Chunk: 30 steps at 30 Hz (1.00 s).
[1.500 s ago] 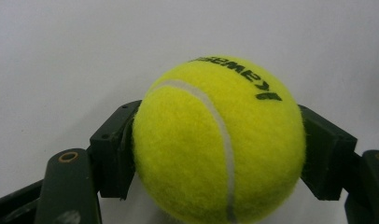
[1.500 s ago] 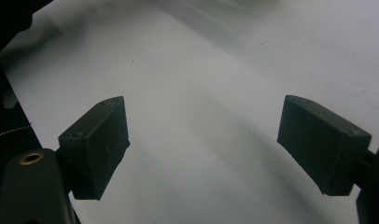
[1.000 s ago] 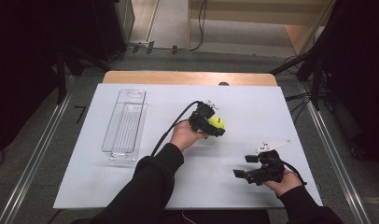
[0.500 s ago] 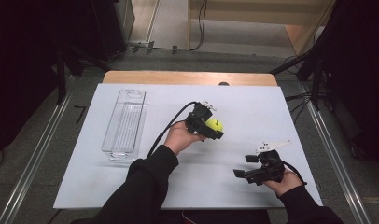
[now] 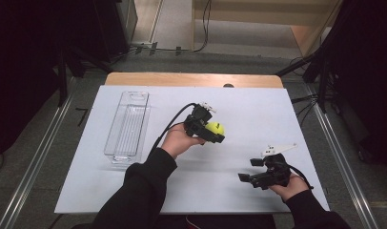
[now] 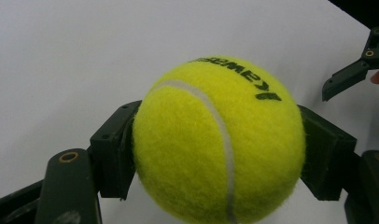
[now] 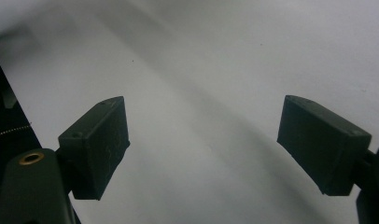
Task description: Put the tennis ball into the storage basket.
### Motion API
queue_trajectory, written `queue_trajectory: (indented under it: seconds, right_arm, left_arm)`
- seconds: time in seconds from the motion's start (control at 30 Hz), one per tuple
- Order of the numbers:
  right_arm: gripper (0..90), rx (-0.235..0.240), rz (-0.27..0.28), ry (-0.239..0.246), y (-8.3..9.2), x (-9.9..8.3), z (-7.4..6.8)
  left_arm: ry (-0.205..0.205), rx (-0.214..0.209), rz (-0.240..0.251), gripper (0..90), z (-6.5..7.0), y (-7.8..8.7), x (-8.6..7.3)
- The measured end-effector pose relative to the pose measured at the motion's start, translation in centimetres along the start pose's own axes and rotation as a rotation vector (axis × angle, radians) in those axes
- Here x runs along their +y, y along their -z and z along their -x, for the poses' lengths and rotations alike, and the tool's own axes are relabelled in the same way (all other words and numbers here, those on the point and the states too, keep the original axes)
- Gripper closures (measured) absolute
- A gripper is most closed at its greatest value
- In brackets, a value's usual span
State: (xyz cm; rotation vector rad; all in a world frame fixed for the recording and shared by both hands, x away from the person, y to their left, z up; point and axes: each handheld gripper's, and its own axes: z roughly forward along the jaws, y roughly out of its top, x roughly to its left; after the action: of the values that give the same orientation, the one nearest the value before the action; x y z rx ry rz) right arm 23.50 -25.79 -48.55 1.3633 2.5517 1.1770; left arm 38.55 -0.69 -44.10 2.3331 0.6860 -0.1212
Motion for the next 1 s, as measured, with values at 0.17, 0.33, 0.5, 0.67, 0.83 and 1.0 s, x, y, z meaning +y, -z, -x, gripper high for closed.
queue_trajectory:
  seconds: [0.17, 0.33, 0.5, 0.67, 0.83, 1.0]
  right_arm:
    - [14.6, 0.0, -0.002, 0.0, 0.0, 0.0, 0.0]
    - [14.6, -0.001, -0.002, 0.0, 0.0, 0.0, 0.0]
    - [14.6, -0.005, 0.006, 0.0, 0.0, 0.0, 0.0]
    - [14.6, -0.003, 0.003, -0.003, 0.0, 0.0, -0.1]
    - [14.6, -0.004, 0.002, 0.0, 0.0, 0.0, 0.0]
    - [14.6, -0.005, 0.003, 0.004, 0.0, 0.0, 0.0]
  left_arm:
    - [0.005, -0.015, -0.011, 26.3, 0.1, 0.5, 0.1]
    - [0.007, -0.028, -0.018, 26.3, 0.2, 1.1, 0.1]
    - [0.013, -0.03, -0.04, 26.2, 0.2, 1.7, 0.2]
    - [0.009, -0.038, -0.038, 26.2, 0.2, 2.1, 0.2]
    - [0.025, -0.046, -0.04, 26.2, 0.2, 2.8, 0.3]
    - [0.032, -0.056, -0.039, 26.2, 0.2, 3.5, 0.5]
